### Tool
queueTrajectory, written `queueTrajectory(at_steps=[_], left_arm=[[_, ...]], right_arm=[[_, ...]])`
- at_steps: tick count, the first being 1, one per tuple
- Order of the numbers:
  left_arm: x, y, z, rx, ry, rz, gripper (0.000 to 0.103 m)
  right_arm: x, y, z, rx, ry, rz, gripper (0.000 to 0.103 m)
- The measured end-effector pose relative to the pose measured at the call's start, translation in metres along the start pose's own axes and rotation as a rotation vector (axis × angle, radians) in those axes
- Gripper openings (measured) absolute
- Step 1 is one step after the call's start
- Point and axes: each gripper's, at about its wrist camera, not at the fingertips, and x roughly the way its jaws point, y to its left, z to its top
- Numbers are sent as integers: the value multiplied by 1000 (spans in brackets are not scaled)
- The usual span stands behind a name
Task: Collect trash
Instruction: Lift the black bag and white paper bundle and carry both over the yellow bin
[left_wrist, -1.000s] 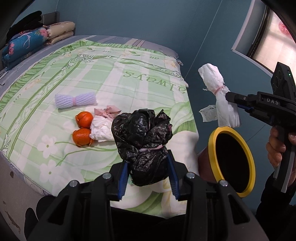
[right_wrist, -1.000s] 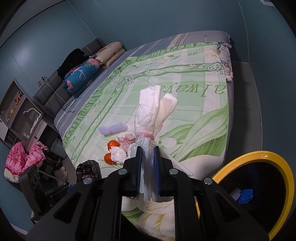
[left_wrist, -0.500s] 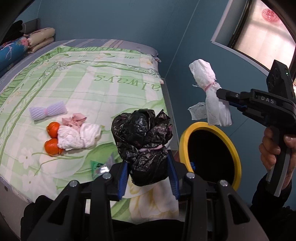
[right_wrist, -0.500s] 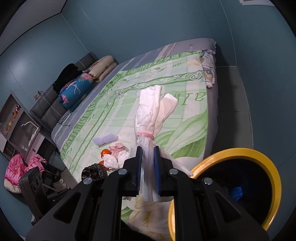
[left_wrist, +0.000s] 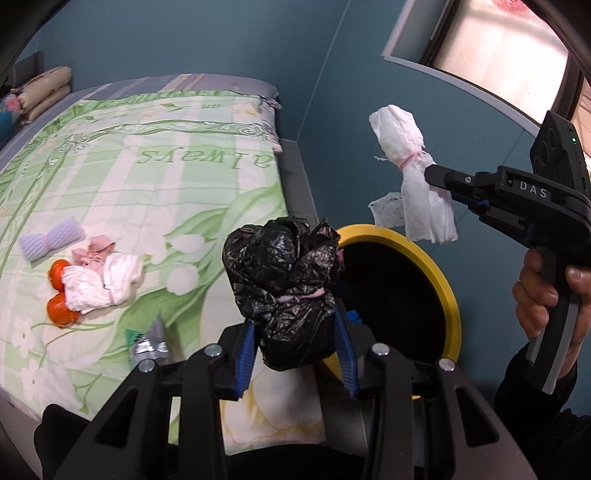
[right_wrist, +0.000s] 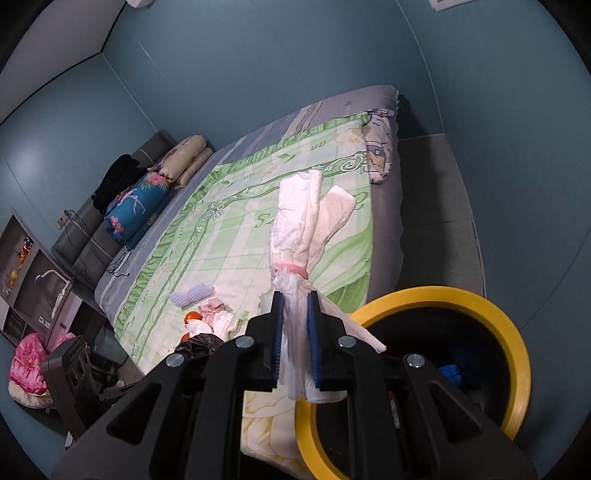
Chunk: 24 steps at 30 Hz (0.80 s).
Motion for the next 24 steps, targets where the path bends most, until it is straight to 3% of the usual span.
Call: queueTrajectory(at_steps=[24], left_arm=[[66, -62, -2, 107, 132, -53, 36]], right_arm=[[-2, -59, -8, 106, 14, -67, 13]])
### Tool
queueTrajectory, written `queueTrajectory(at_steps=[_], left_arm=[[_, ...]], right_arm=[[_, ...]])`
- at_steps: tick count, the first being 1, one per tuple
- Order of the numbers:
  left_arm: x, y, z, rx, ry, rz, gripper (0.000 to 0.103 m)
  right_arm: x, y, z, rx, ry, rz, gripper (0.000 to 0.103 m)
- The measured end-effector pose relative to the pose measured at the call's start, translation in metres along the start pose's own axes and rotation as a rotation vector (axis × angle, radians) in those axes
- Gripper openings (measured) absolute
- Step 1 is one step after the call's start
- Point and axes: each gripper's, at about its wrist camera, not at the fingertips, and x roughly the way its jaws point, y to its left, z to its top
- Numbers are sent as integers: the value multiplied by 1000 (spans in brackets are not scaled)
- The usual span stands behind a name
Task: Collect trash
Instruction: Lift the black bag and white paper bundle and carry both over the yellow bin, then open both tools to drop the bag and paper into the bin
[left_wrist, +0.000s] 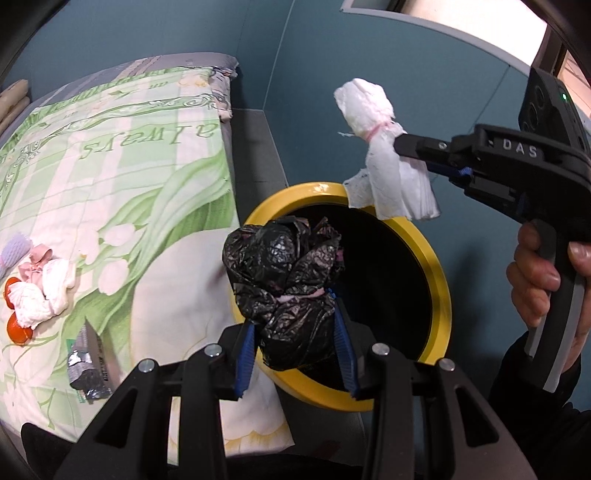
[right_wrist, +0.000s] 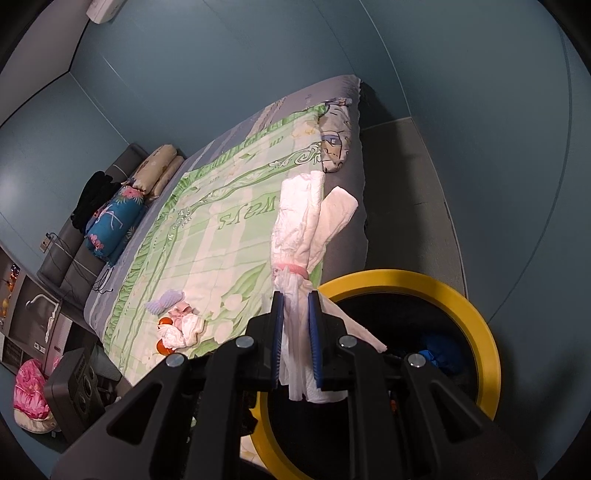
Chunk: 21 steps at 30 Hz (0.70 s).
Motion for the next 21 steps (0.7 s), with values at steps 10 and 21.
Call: queueTrajectory(at_steps=[10, 21], left_arm=[[22, -13, -4, 20, 39, -21, 36], [21, -20, -11, 49, 31, -25, 46]], right_arm=[[9, -10, 0, 36, 16, -7, 13], [8, -18, 1, 56, 6, -2, 20]])
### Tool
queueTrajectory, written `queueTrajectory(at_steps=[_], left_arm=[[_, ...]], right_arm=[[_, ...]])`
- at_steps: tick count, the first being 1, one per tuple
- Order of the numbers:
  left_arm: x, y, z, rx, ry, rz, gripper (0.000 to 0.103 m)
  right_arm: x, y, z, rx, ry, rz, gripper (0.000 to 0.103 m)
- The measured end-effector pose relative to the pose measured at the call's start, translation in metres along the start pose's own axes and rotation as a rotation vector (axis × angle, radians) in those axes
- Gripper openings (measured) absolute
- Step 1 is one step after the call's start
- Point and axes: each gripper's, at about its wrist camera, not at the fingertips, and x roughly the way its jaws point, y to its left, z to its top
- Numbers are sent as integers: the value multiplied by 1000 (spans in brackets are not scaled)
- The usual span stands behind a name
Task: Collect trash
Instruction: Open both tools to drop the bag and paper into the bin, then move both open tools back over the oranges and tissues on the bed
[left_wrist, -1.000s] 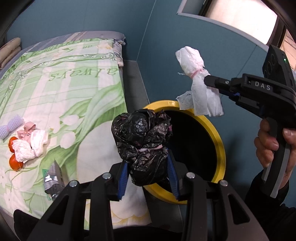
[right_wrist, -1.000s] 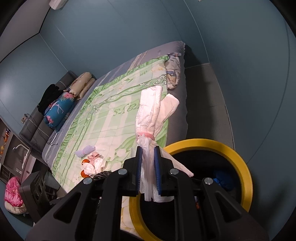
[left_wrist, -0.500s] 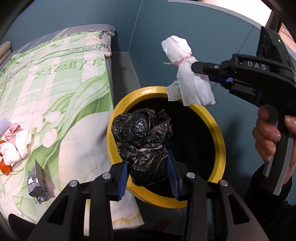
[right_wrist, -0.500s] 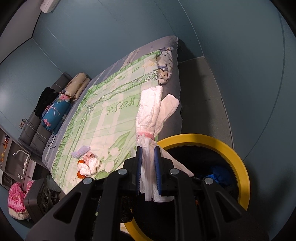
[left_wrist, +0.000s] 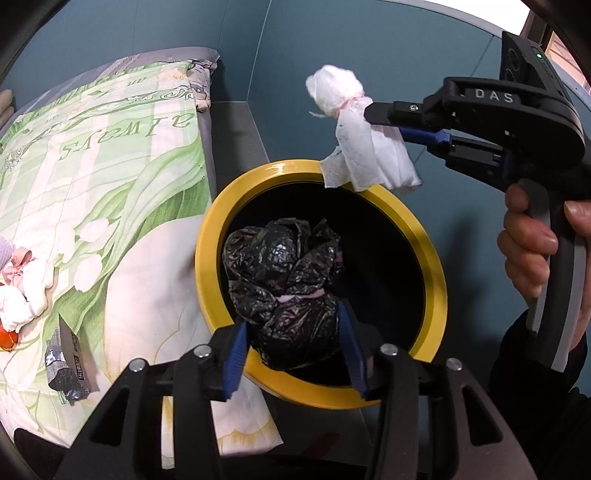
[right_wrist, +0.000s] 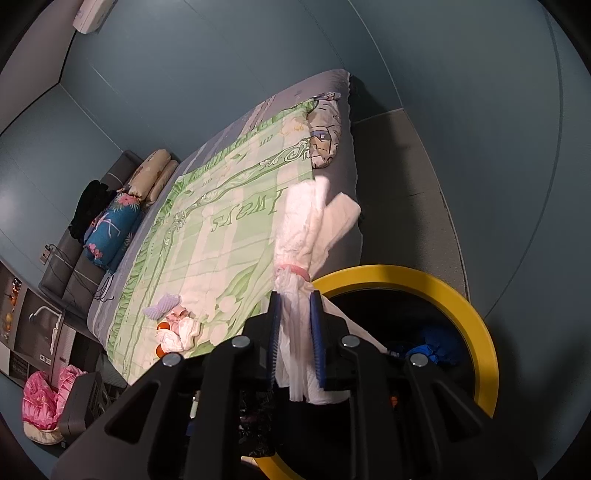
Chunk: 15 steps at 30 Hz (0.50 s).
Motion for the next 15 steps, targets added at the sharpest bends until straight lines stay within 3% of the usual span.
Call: queueTrajectory(at_steps=[6, 15], left_arm=[[-5, -1, -1, -7, -18, -13, 65], [-23, 16, 0, -46, -65, 15, 76]], right_arm=[[-5, -5, 1, 16, -17, 6, 29], [-9, 3, 2, -2, -26, 50, 44]])
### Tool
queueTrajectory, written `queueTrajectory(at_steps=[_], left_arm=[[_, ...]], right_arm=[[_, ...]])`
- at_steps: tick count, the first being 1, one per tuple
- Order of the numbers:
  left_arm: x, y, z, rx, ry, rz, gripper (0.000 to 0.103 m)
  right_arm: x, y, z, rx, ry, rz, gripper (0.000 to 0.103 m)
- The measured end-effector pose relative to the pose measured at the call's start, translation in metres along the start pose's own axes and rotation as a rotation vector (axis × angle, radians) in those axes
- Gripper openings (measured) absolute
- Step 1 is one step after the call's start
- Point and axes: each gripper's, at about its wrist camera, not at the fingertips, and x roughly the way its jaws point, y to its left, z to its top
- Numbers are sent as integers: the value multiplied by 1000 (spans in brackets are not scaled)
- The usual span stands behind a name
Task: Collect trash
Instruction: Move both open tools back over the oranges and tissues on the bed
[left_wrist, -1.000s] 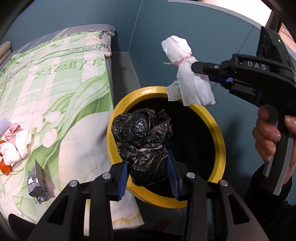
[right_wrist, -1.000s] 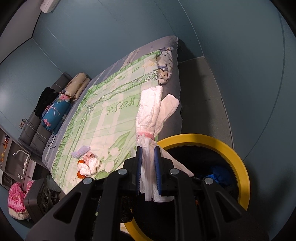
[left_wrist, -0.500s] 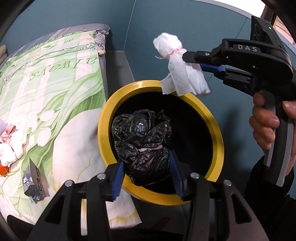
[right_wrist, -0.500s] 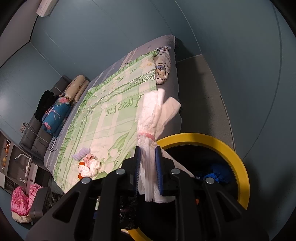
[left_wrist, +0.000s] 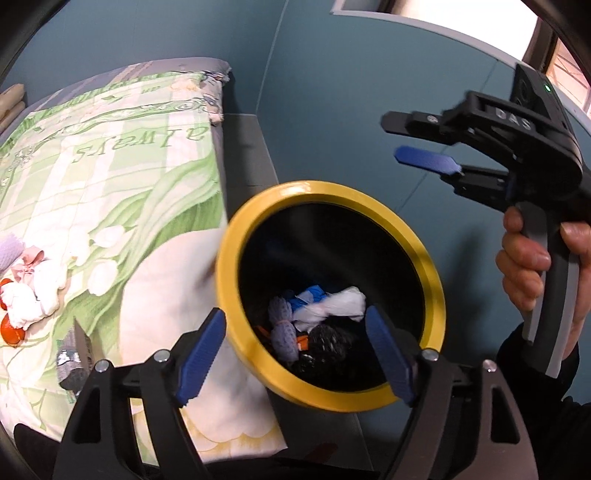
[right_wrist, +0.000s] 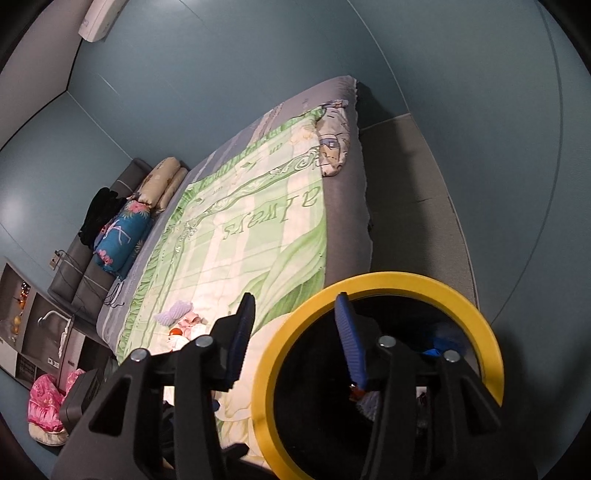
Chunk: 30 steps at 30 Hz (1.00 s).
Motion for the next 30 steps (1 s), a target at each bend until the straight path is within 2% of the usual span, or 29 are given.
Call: queueTrajectory(at_steps=[13, 30], left_arm=[[-28, 64, 3, -111, -49, 103, 82], [-72, 165, -13, -255, -123, 262, 82]], right_arm=[[21, 49, -1, -89, 59, 79, 56], [74, 131, -11, -214, 186, 151, 60]])
